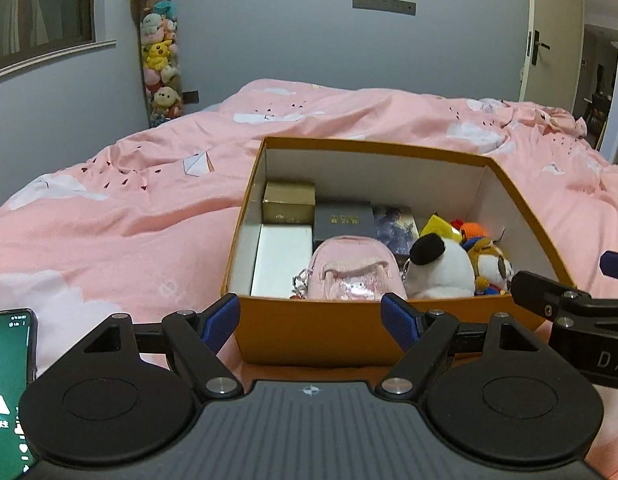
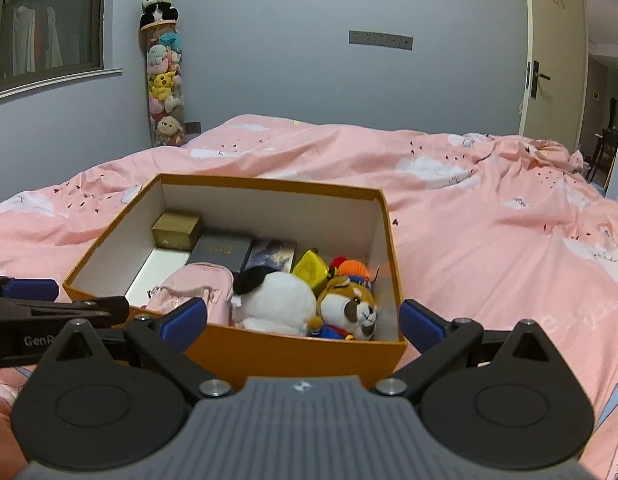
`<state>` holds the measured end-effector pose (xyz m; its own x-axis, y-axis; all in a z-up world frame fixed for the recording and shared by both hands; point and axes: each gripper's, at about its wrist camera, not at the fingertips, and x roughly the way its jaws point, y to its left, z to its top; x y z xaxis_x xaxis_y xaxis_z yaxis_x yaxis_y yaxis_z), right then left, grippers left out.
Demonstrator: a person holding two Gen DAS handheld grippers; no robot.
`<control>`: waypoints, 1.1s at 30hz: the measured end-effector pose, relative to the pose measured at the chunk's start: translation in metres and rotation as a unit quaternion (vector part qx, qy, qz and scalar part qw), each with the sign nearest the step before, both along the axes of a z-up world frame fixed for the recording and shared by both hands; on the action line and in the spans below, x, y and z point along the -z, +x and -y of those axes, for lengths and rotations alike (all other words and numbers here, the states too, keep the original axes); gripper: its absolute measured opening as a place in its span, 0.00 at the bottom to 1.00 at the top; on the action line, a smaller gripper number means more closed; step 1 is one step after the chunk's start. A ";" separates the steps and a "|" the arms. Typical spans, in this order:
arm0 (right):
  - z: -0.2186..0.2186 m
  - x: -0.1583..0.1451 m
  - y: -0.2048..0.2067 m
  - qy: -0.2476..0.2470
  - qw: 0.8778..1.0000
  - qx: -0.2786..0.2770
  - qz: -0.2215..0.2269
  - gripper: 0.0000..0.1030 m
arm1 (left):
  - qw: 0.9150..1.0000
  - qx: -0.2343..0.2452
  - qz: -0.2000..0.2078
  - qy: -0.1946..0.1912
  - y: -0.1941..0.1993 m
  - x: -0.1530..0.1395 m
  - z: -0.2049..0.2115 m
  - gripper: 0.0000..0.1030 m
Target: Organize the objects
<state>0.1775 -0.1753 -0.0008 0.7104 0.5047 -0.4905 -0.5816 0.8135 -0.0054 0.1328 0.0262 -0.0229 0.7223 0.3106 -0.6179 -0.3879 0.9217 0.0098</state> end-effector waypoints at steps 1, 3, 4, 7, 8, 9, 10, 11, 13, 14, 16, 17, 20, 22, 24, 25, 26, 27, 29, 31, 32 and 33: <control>0.000 0.001 0.000 -0.001 1.000 0.000 -0.001 0.99 | 1.000 0.001 -0.003 -0.004 0.000 0.001 0.000 0.90; 0.000 0.002 0.001 -0.002 1.000 0.000 -0.002 0.99 | 1.000 0.003 -0.004 -0.012 0.001 0.003 -0.001 0.90; 0.000 0.002 0.001 -0.002 1.000 0.000 -0.003 0.99 | 1.000 0.003 -0.004 -0.013 0.001 0.003 -0.001 0.90; 0.001 0.003 0.001 -0.004 1.000 0.000 -0.006 0.99 | 1.000 0.006 -0.004 -0.011 0.002 0.004 0.000 0.90; 0.001 0.003 0.001 -0.004 1.000 0.001 -0.006 0.99 | 1.000 0.006 -0.004 -0.010 0.002 0.004 0.000 0.90; 0.001 0.003 0.001 -0.004 1.000 0.001 -0.007 0.99 | 1.000 0.007 -0.004 -0.009 0.002 0.004 0.000 0.90; 0.002 0.003 0.000 -0.005 1.000 0.002 -0.007 0.99 | 1.000 0.007 -0.003 -0.007 0.001 0.004 0.001 0.90; 0.002 0.002 0.000 -0.005 1.000 0.002 -0.006 0.99 | 1.000 0.007 -0.003 -0.005 0.001 0.004 0.001 0.90; 0.002 0.002 -0.002 -0.005 1.000 0.003 -0.005 0.99 | 1.000 0.006 -0.004 -0.008 0.001 0.004 0.000 0.90; 0.002 0.001 -0.002 -0.005 1.000 0.002 -0.004 0.99 | 1.000 0.006 -0.004 -0.011 0.001 0.004 -0.001 0.90; 0.002 0.001 -0.003 -0.006 1.000 0.001 -0.004 0.99 | 1.000 0.005 -0.006 -0.015 0.002 0.004 -0.001 0.90; 0.002 0.001 -0.003 -0.006 1.000 0.000 -0.004 0.99 | 1.000 0.005 -0.006 -0.016 0.002 0.004 -0.001 0.90; 0.002 0.001 -0.003 -0.006 1.000 0.000 -0.006 0.99 | 1.000 0.005 -0.009 -0.018 0.002 0.005 -0.002 0.90; 0.001 0.002 -0.002 -0.006 1.000 0.000 -0.006 0.99 | 1.000 0.004 -0.010 -0.019 0.002 0.005 -0.002 0.90; 0.001 0.002 -0.002 -0.006 1.000 0.000 -0.006 0.99 | 1.000 0.002 -0.012 -0.020 0.003 0.005 -0.003 0.90; 0.001 0.002 -0.003 -0.006 1.000 0.000 -0.006 0.99 | 1.000 0.002 -0.013 -0.022 0.003 0.005 -0.003 0.90; 0.001 0.002 -0.003 -0.006 1.000 0.000 -0.006 0.99 | 1.000 0.001 -0.014 -0.025 0.003 0.006 -0.004 0.90; 0.001 0.001 -0.003 -0.007 1.000 0.001 -0.006 0.99 | 1.000 0.001 -0.016 -0.027 0.003 0.006 -0.005 0.90; 0.001 0.002 -0.003 -0.007 1.000 0.001 -0.006 0.99 | 0.999 0.000 -0.018 -0.030 0.003 0.007 -0.005 0.90; 0.001 0.001 -0.003 -0.007 1.000 0.000 -0.006 0.99 | 0.999 0.000 -0.019 -0.030 0.003 0.006 -0.006 0.90; 0.001 0.001 -0.003 -0.007 1.000 0.000 -0.006 0.99 | 0.999 0.000 -0.019 -0.030 0.003 0.006 -0.006 0.90; 0.001 0.001 -0.003 -0.007 1.000 0.000 -0.006 0.99 | 0.999 0.000 -0.020 -0.030 0.003 0.006 -0.006 0.90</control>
<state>0.1743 -0.1768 -0.0021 0.7045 0.4972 -0.5065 -0.5810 0.8139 -0.0091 0.1355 0.0320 -0.0291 0.6971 0.2720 -0.6633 -0.3887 0.9208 -0.0309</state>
